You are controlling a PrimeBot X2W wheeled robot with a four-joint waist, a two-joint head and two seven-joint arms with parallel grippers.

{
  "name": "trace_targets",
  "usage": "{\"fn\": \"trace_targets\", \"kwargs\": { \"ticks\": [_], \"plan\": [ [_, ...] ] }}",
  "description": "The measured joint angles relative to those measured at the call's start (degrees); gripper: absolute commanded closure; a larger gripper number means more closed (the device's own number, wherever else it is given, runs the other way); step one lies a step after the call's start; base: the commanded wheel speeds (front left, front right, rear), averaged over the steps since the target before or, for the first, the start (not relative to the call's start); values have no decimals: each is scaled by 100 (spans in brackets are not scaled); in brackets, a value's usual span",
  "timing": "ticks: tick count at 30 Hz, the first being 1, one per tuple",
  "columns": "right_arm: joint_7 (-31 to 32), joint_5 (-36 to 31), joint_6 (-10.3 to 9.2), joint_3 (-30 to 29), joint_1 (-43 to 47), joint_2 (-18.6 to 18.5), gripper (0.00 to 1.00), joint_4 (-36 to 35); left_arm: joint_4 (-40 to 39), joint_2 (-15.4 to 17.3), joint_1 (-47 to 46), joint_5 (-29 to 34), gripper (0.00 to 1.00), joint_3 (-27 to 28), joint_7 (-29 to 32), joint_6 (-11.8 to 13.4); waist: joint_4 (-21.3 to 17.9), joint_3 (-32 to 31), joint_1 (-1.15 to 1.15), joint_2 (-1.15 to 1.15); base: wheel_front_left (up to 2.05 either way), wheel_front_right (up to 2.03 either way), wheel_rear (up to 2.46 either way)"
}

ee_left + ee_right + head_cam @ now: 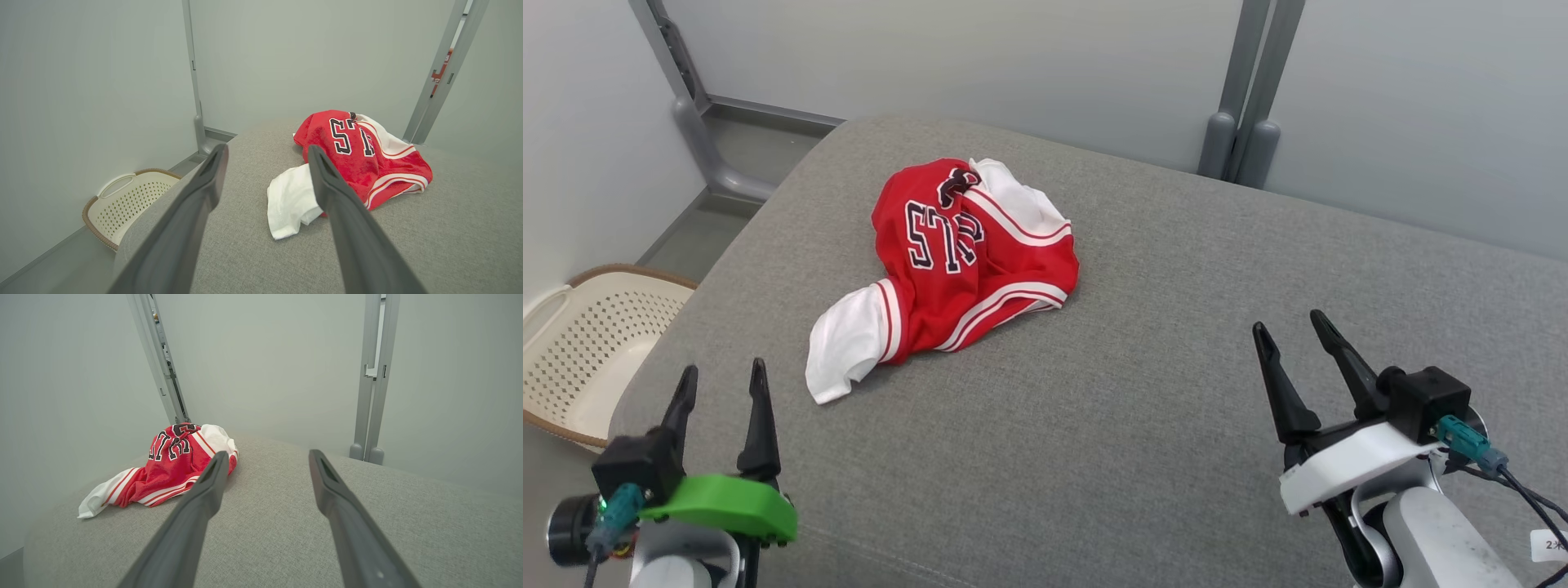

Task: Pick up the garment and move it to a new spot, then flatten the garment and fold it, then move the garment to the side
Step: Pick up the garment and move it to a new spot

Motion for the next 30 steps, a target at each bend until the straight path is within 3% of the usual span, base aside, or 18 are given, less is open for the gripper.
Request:
{"fn": "trace_targets", "kwargs": {
  "ticks": [11,16,21,30],
  "plan": [
    [0,-275,0,168,-427,-153,0,-577,298,458,-2009,-845,0,-121,1993,-316,-372,590,0,0,0,0,0],
    [12,-350,0,222,-730,-135,0,-858,1076,751,-3122,-1480,0,-347,2861,-423,-614,1045,0,0,0,0,0],
    [41,-441,0,342,-1032,-148,0,-947,1826,1061,-3914,-2071,0,-688,3361,-428,-938,1473,1,0,0,0,0],
    [32,-491,0,414,-1217,-42,0,-970,3119,1529,-4273,-2863,0,-1410,4336,-434,-1764,1984,1,0,0,0,0]
  ]
}}
